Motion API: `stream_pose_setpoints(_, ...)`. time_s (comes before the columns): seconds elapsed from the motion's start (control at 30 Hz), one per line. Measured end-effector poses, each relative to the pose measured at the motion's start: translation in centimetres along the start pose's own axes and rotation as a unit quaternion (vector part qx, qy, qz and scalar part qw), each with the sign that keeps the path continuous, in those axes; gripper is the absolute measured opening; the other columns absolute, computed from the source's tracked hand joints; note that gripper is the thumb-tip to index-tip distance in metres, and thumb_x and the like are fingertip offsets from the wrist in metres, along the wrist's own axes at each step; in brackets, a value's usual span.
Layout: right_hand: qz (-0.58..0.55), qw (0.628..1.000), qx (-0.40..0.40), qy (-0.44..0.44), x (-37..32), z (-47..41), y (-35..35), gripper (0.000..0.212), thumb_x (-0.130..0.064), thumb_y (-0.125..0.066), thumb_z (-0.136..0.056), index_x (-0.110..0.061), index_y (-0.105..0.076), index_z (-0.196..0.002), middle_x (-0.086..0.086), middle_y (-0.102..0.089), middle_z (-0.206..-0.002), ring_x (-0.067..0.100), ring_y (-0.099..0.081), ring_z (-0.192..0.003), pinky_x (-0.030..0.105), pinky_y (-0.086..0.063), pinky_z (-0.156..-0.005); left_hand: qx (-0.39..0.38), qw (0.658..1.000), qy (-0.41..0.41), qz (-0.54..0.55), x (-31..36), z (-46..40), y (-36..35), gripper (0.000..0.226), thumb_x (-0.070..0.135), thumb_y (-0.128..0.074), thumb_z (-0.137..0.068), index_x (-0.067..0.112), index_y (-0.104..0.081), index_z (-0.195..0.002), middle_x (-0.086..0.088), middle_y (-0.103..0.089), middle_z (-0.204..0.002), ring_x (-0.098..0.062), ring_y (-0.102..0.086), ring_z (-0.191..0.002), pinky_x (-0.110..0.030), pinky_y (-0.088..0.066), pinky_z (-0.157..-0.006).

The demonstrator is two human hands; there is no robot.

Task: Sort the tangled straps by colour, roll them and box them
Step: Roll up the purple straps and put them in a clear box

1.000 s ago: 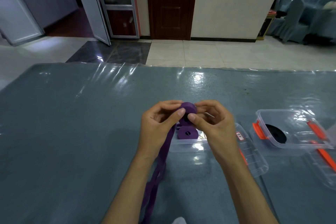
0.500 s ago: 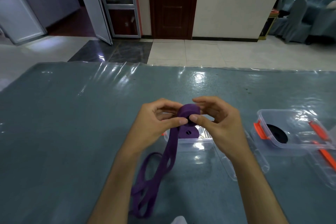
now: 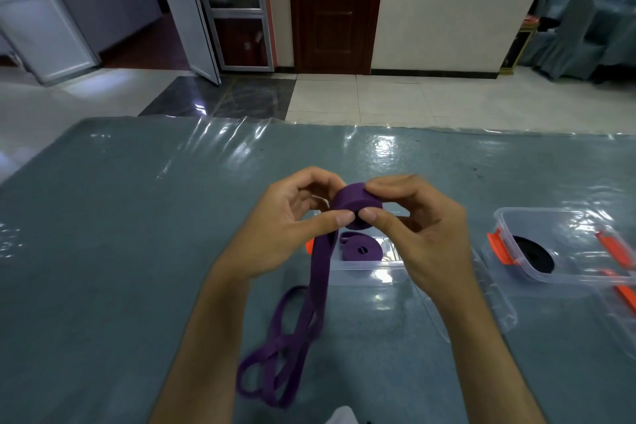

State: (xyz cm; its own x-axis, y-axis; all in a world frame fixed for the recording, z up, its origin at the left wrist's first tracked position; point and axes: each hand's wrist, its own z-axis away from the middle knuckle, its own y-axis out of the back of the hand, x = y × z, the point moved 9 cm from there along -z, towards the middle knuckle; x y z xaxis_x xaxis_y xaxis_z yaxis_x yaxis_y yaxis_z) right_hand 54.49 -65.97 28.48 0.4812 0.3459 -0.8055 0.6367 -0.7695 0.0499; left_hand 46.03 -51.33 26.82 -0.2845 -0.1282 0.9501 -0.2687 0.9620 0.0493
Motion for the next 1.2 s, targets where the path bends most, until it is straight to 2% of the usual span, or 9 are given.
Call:
stream_pose_setpoints(0.13,0.016,1.0,-0.008,0.005,0.1,0.4,-0.5,0.032,-0.024,-0.081,-0.088,-0.046,-0.075,-0.11,-0.015,-0.076,-0.109,0.016,-0.073,-0.107,0.024,-0.062,-0.076,0.043,0.998,-0.005,0.039,-1.1,0.5,0.6,0.023,0.02,-0.086,-0.08,0.02,-0.075,-0.1,-0.004,-0.074,-0.1,-0.023,-0.069,-0.095,-0.032,-0.056,-0.089)
stream_pose_setpoints(0.27,-0.023,0.998,0.052,-0.025,1.3,0.9,0.1,0.029,-0.023,-0.083,-0.086,-0.043,-0.075,-0.105,-0.01,-0.077,-0.105,0.017,-0.075,-0.103,0.022,-0.061,-0.079,0.083,0.994,0.014,0.074,-2.5,0.7,0.5,0.026,0.018,-0.088,-0.075,0.018,-0.079,-0.099,-0.007,-0.078,-0.097,-0.019,-0.074,-0.092,-0.027,-0.059,-0.085)
stream_pose_setpoints(0.37,-0.07,0.992,0.086,-0.055,2.8,1.9,-0.1,0.023,-0.022,-0.084,-0.083,-0.037,-0.073,-0.096,-0.005,-0.075,-0.103,0.019,-0.074,-0.102,0.028,-0.059,-0.087,0.103,0.994,0.028,0.035,-2.7,0.5,0.8,0.031,0.025,-0.09,-0.072,0.014,-0.079,-0.1,-0.013,-0.079,-0.1,-0.023,-0.075,-0.093,-0.033,-0.062,-0.088)
stream_pose_setpoints(0.43,-0.095,0.989,0.068,-0.094,3.8,2.1,-0.4,0.021,-0.022,-0.086,-0.08,-0.031,-0.069,-0.089,-0.001,-0.076,-0.104,0.021,-0.075,-0.102,0.033,-0.06,-0.089,0.116,0.993,0.023,0.007,-2.4,0.4,1.2,0.031,0.029,-0.091,-0.072,0.015,-0.081,-0.098,-0.011,-0.079,-0.099,-0.022,-0.075,-0.091,-0.033,-0.062,-0.089)
stream_pose_setpoints(0.53,-0.059,0.989,-0.005,-0.138,4.1,1.4,-0.1,0.03,-0.029,-0.092,-0.075,-0.024,-0.064,-0.083,0.007,-0.081,-0.101,0.024,-0.08,-0.093,0.034,-0.064,-0.08,0.13,0.991,0.006,-0.033,-2.0,0.5,1.2,0.024,0.035,-0.09,-0.072,0.027,-0.083,-0.093,-0.005,-0.078,-0.097,-0.018,-0.073,-0.087,-0.03,-0.061,-0.087)
stream_pose_setpoints(0.63,-0.043,0.989,-0.012,-0.14,3.6,0.9,0.7,0.035,-0.042,-0.094,-0.074,-0.028,-0.072,-0.098,0.008,-0.081,-0.098,0.027,-0.079,-0.086,0.045,-0.066,-0.08,0.152,0.988,0.01,-0.026,-2.5,0.6,1.1,0.024,0.039,-0.09,-0.072,0.034,-0.081,-0.094,-0.001,-0.079,-0.095,-0.013,-0.074,-0.086,-0.023,-0.059,-0.082)
stream_pose_setpoints(0.77,-0.014,0.993,0.05,-0.107,3.5,0.9,1.3,0.026,-0.034,-0.087,-0.084,-0.032,-0.078,-0.109,0.005,-0.081,-0.102,0.03,-0.078,-0.095,0.055,-0.063,-0.088,0.116,0.99,0.028,-0.071,-3.5,0.5,1.2,0.028,0.029,-0.09,-0.082,0.029,-0.08,-0.108,0.004,-0.075,-0.112,-0.013,-0.074,-0.104,-0.026,-0.06,-0.087)
stream_pose_setpoints(0.93,-0.021,0.989,0.098,-0.108,3.9,1.2,1.9,0.029,-0.044,-0.086,-0.084,-0.03,-0.079,-0.109,0.003,-0.081,-0.104,0.025,-0.079,-0.1,0.042,-0.064,-0.087,0.047,0.99,0.05,-0.123,-4.6,0.8,0.9,0.035,0.012,-0.064,-0.104,0.03,-0.07,-0.133,0.016,-0.074,-0.127,-0.008,-0.069,-0.122,-0.033,-0.056,-0.105)
stream_pose_setpoints(1.2,-0.016,0.988,0.123,-0.096,3.5,1.0,2.2,0.023,-0.031,-0.086,-0.087,-0.029,-0.079,-0.108,0.001,-0.081,-0.103,0.022,-0.079,-0.098,0.03,-0.063,-0.082,0.075,0.974,-0.015,-0.214,-2.1,0.3,0.8,0.036,0.005,-0.058,-0.107,0.02,-0.069,-0.137,0.012,-0.073,-0.129,-0.007,-0.067,-0.123,-0.03,-0.052,-0.108)
